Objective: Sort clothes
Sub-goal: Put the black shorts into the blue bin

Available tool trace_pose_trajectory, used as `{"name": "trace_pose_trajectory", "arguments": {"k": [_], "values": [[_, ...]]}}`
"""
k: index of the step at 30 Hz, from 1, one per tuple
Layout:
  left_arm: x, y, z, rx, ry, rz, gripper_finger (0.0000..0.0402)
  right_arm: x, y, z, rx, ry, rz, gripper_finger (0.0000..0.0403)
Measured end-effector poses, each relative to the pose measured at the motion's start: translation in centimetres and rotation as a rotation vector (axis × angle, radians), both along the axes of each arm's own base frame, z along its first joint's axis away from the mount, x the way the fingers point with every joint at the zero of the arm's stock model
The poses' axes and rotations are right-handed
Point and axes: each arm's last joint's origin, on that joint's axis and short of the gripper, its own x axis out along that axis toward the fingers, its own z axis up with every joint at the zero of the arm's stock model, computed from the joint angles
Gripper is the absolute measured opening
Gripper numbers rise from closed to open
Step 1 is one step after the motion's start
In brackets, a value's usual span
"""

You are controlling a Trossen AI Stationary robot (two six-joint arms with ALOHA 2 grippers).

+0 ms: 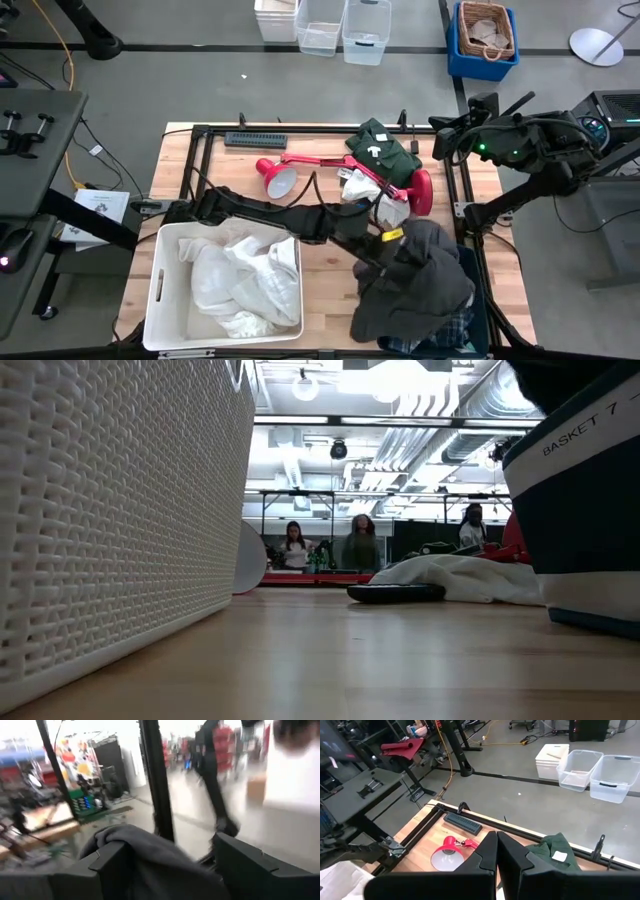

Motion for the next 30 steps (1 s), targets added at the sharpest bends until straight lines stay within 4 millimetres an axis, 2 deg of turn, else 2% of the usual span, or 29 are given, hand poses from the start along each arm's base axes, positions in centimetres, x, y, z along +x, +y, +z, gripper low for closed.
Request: {"name": "trace_pose_trajectory", "arguments": {"k": [2,5,6,7,9,11,13,14,16,18,20,22,23,25,28,30], "values": [[0.0,-0.8,-1.0,0.165,-0.008,0.017,0.0257,0.0,-0.1,0.0,-0.006,0.003,-0.013,0.0000],[-0.1,-1.8,-2.9,0.388,0.062,0.178,0.0257,0.0,-0.4,0.0,0.001,0.004,-0.027,0.0000],[0.1,-1.9,-3.4,0.378,0.072,0.226,0.0257,0.0,-0.5,-0.1,0.004,0.004,-0.034,0.0000],[0.4,-1.8,-3.1,0.298,0.064,0.245,0.0257,0.0,-0.6,-0.1,0.005,0.003,-0.039,0.0000],[0.6,-1.5,-1.8,0.063,0.015,0.157,0.0257,0.0,-0.7,-0.1,0.006,0.005,-0.047,0.0000],[0.3,-1.3,-0.3,-0.030,-0.048,0.113,0.0256,0.0,-0.8,-0.1,0.007,0.006,-0.054,0.0000],[-0.1,-1.0,-0.1,0.037,0.025,0.226,0.0252,0.0,-0.9,-0.1,0.012,0.003,-0.059,0.0000],[-0.1,-0.7,-0.6,0.085,0.095,0.260,0.0250,0.0,-0.9,-0.1,0.019,0.000,-0.060,0.0000],[0.3,0.4,-2.3,0.099,0.225,0.241,0.0247,0.1,-1.0,-0.1,0.039,-0.002,-0.052,0.0000],[0.8,1.1,-3.2,0.037,0.275,0.126,0.0246,0.1,-1.0,-0.2,0.074,0.005,-0.015,0.0000],[0.8,0.9,-2.4,0.033,0.190,0.043,0.0246,0.2,-0.8,-0.4,0.136,0.028,0.063,0.0000],[0.2,0.5,-0.7,0.061,0.107,0.115,0.0246,0.2,-0.4,-0.8,0.235,0.069,0.183,0.0000],[0.0,0.5,-0.2,0.063,0.095,0.155,0.0245,0.2,-0.1,-1.0,0.296,0.095,0.244,0.0000],[0.2,1.6,-0.6,0.078,0.137,0.211,0.0245,0.4,0.9,-1.9,0.436,0.167,0.335,0.0000],[1.0,2.8,-2.8,0.127,0.232,0.256,0.0245,1.4,3.1,-4.0,0.584,0.284,0.379,0.0000],[1.1,2.7,-3.3,0.148,0.247,0.246,0.0245,2.0,4.8,-5.9,0.657,0.371,0.409,0.0000]]}}
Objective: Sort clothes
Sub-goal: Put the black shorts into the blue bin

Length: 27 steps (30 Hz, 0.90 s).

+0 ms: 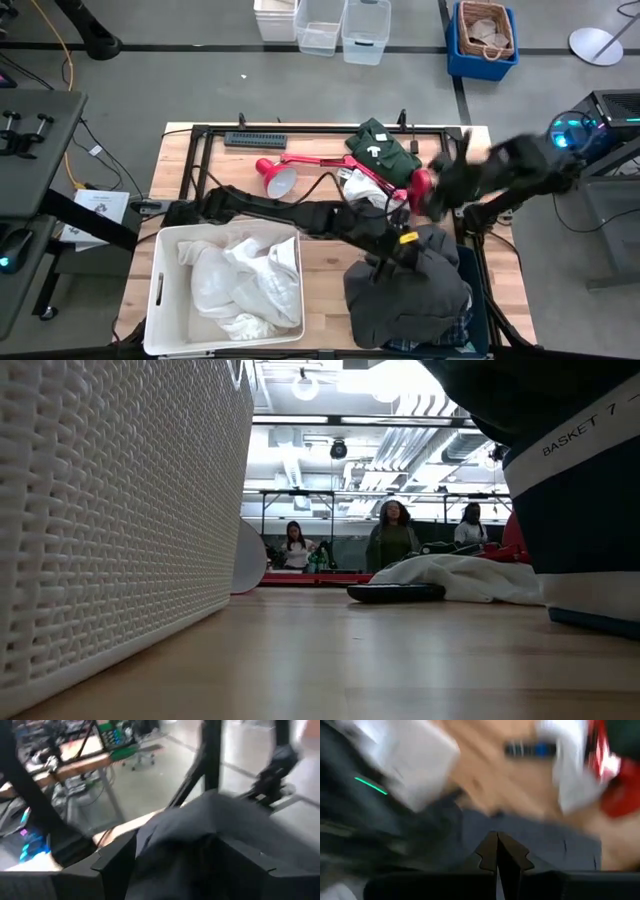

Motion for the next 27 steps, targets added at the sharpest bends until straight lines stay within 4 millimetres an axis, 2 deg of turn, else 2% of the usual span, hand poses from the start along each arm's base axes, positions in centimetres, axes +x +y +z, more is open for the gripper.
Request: {"name": "trace_pose_trajectory", "arguments": {"k": [1,5,8,10,15,18,23,27], "values": [[-0.2,0.1,0.4,-0.006,-0.002,-0.003,0.0245,0.1,0.8,-1.0,0.025,0.051,0.005,0.0000],[-2.9,1.4,3.8,-0.037,0.066,-0.049,0.0245,-0.1,3.9,-5.2,0.035,0.214,0.005,0.0000],[-4.8,2.4,5.1,-0.017,0.151,-0.057,0.0245,0.2,5.3,-7.2,0.037,0.195,-0.016,0.0000],[-6.2,3.0,6.1,-0.002,0.196,-0.057,0.0245,0.7,5.9,-7.7,0.045,0.123,-0.024,0.0000],[-11.6,5.3,11.9,-0.011,0.136,-0.032,0.0245,3.0,6.5,-7.2,-0.016,-0.166,0.001,0.0000],[-14.3,6.6,14.0,-0.024,0.119,-0.001,0.0245,5.1,6.6,-7.6,-0.002,-0.247,0.036,0.0000],[-19.2,8.1,17.0,-0.063,0.052,0.040,0.0245,8.7,8.3,-10.9,0.060,-0.157,0.210,0.0000],[-23.0,9.0,18.7,-0.103,-0.018,0.101,0.0245,9.1,10.9,-14.4,0.154,0.035,0.299,0.0000]]}}
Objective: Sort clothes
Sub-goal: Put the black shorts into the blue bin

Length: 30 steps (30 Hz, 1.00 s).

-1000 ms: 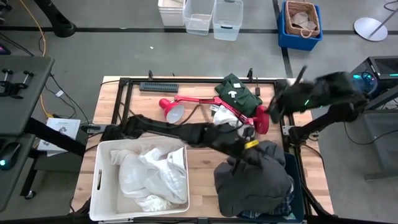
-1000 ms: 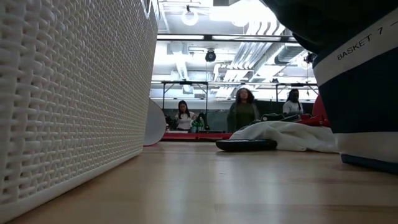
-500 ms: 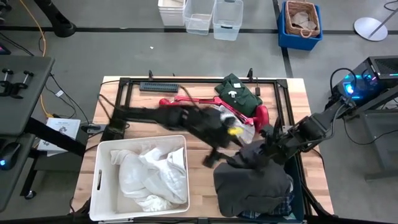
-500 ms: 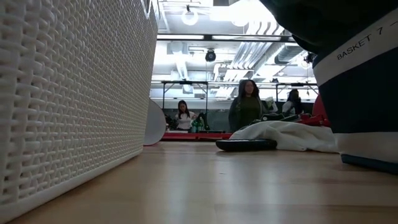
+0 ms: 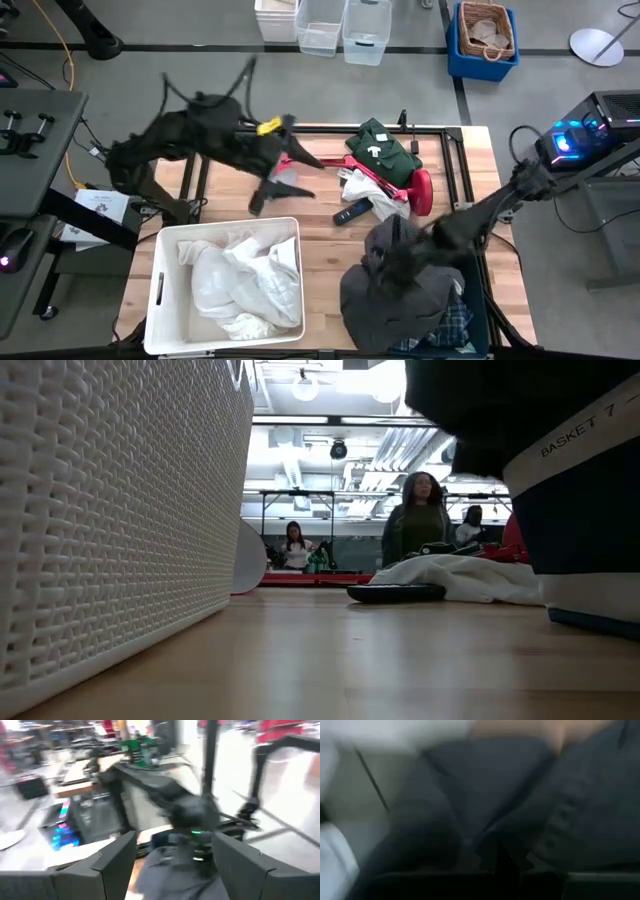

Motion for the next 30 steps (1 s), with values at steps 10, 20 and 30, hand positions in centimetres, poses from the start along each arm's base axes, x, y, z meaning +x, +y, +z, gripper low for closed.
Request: {"name": "trace_pose_trajectory", "arguments": {"k": [10,20,30], "values": [[-5.3,0.8,0.5,-0.003,-0.062,0.240,0.0245,-10.2,5.9,-4.7,0.100,0.527,-0.193,0.0000],[-6.9,1.3,0.0,0.010,-0.064,0.346,0.0245,-10.5,5.1,-11.6,0.242,0.488,-0.396,0.0000],[-7.5,1.3,0.2,-0.018,-0.071,0.355,0.0245,-9.6,1.2,-19.2,0.443,0.564,-0.329,0.0000]]}}
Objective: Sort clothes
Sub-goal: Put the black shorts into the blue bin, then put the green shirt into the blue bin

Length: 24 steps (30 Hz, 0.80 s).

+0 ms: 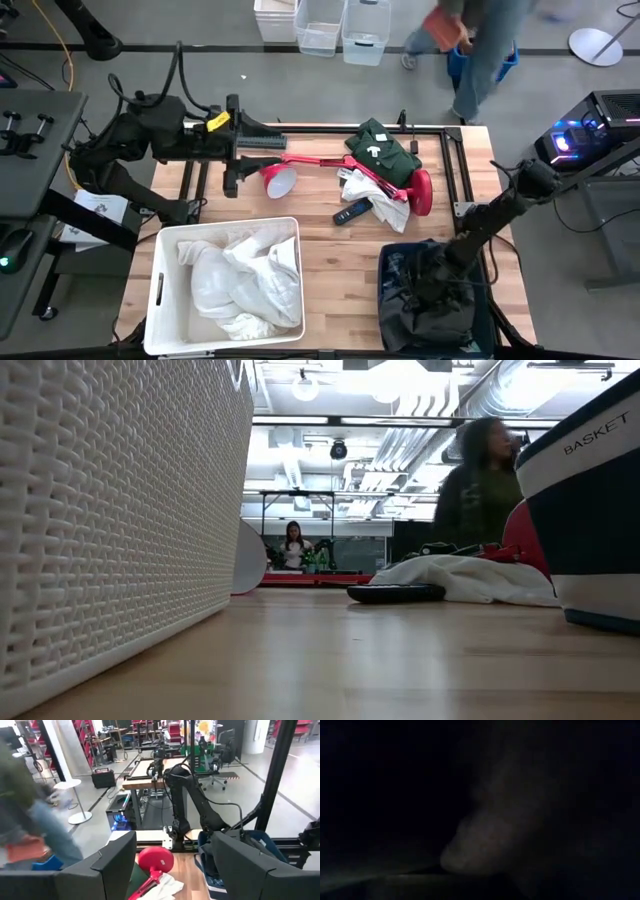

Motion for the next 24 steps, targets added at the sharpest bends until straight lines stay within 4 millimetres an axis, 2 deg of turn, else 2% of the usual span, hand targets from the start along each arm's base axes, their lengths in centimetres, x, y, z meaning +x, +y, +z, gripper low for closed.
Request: {"name": "trace_pose_trajectory", "arguments": {"k": [3,5,8,11,17,20,24], "values": [[-0.3,0.1,0.1,0.001,-0.003,0.023,0.0245,0.0,0.0,0.6,0.017,-0.023,0.050,0.0000],[-0.5,0.1,0.2,0.006,-0.010,0.035,0.0245,0.2,0.4,2.0,0.032,-0.072,0.064,0.0000],[-0.8,0.2,0.3,0.010,-0.009,0.041,0.0245,0.4,0.8,5.0,0.025,-0.116,0.067,0.0000],[-0.8,0.2,0.1,0.015,0.008,0.040,0.0245,0.5,1.0,9.3,0.026,-0.141,0.083,0.0000],[-0.9,0.2,-0.1,0.043,0.035,0.040,0.0245,0.2,-0.3,16.7,-0.127,-0.222,0.071,0.0000],[-1.1,0.3,-0.3,0.054,0.062,0.041,0.0245,0.6,-1.5,19.0,-0.255,-0.296,0.005,0.0000],[-3.2,0.4,-0.2,0.074,0.093,0.031,0.0245,2.5,-3.9,20.8,-0.499,-0.493,-0.154,0.0000]]}}
